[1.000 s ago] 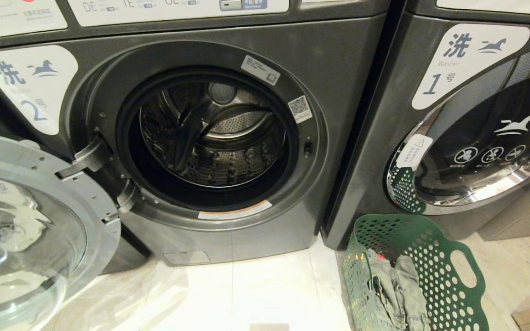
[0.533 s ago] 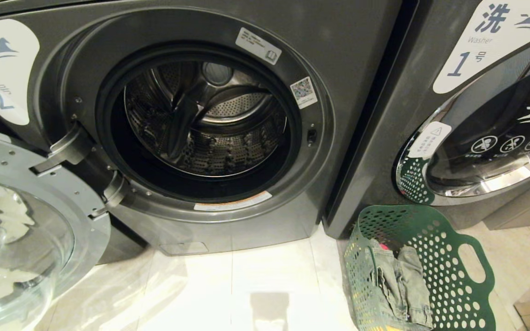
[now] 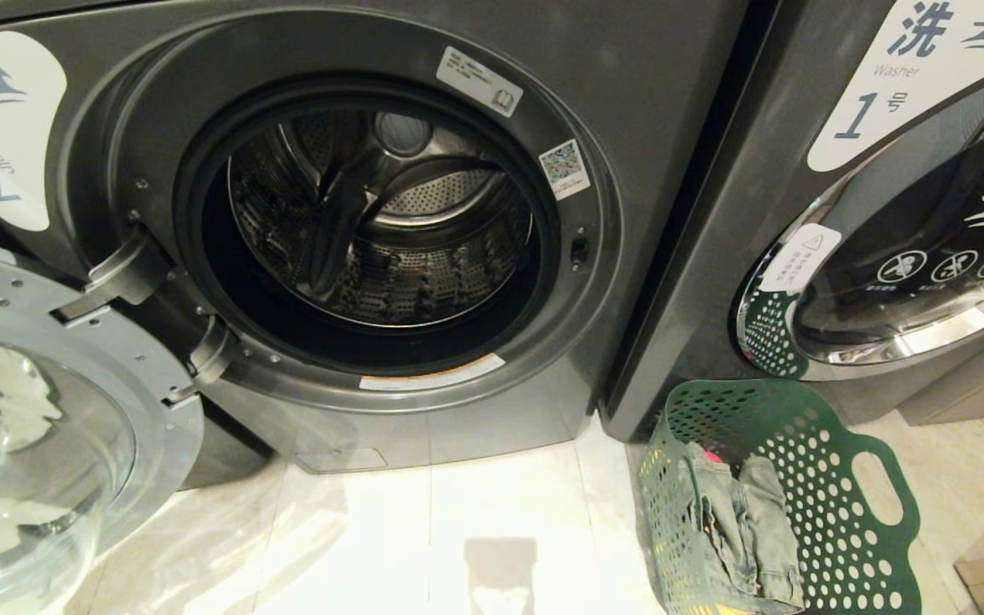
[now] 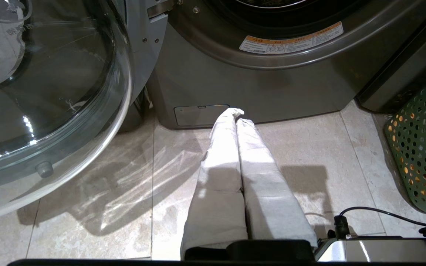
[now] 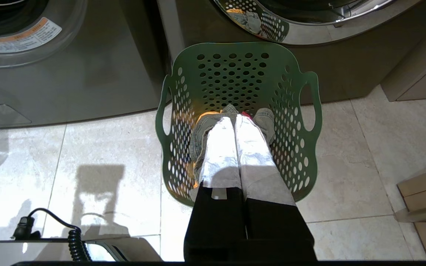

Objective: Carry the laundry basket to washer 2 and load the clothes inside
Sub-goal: Place the clothes into the washing machine

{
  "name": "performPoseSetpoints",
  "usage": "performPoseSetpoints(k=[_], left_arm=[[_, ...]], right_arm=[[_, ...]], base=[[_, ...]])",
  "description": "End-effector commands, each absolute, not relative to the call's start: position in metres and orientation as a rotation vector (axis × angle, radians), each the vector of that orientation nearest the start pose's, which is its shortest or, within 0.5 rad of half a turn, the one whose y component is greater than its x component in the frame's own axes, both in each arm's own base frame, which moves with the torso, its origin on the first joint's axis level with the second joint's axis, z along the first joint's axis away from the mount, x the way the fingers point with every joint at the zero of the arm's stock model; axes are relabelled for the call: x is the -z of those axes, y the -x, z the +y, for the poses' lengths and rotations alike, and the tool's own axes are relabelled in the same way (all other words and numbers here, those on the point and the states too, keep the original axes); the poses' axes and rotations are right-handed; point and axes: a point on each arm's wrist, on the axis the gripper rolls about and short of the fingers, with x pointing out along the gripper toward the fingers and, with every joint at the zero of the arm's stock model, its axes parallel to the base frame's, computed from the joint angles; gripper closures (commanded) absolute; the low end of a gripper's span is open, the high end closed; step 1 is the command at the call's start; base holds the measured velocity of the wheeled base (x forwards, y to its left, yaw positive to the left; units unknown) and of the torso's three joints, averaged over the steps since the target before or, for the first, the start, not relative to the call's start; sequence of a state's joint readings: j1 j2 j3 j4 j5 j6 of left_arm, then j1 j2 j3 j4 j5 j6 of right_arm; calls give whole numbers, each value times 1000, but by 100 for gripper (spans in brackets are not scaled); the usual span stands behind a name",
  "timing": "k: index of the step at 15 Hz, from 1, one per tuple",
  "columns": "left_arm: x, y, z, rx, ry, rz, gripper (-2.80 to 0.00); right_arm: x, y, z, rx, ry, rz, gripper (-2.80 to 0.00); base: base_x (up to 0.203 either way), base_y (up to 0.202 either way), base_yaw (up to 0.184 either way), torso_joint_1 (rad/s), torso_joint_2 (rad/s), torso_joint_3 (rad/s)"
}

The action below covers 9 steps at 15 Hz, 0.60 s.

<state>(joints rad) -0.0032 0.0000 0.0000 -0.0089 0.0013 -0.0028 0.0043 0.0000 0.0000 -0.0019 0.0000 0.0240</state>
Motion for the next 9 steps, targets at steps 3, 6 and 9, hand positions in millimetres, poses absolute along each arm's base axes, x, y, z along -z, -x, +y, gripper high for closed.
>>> performPoseSetpoints(k=[3,6,9], left_arm=[[-76,23,0,2,3,-8,0],[-76,23,0,2,3,-8,0],[-76,23,0,2,3,-8,0]], right_arm=[[-76,23,-1,15,-25,-2,0],[-76,23,-1,15,-25,-3,0],[-76,23,-1,18,-52,-4,0]], base=[[0,0,0,0,0,0],[0,0,0,0,0,0],[0,0,0,0,0,0]])
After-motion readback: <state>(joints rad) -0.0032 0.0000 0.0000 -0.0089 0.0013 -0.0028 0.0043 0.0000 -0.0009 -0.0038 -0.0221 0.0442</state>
